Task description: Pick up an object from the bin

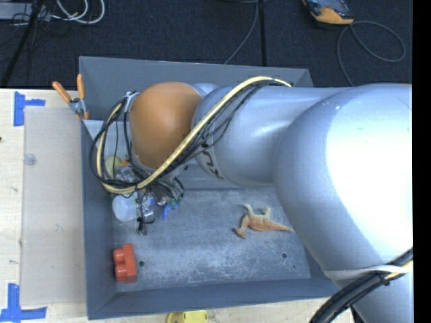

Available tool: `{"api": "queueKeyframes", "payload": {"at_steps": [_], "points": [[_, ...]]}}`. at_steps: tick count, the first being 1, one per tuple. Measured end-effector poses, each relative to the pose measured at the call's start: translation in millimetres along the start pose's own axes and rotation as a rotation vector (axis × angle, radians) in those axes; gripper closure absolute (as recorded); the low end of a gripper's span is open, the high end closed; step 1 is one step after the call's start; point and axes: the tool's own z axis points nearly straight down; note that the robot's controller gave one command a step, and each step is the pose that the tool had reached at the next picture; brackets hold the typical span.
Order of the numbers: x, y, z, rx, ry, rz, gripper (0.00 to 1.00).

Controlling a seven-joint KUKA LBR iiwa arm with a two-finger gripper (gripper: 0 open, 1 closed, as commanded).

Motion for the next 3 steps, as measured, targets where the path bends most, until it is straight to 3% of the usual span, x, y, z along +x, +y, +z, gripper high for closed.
{"api": "queueKeyframes", "payload": {"at_steps": [1, 3], "points": [[3.7, -17.4, 19.6, -0.012, 0.0, 0.14, 1.0], [4.7, -17.6, 16.5, -0.011, 0.001, 0.141, 1.0]]}}
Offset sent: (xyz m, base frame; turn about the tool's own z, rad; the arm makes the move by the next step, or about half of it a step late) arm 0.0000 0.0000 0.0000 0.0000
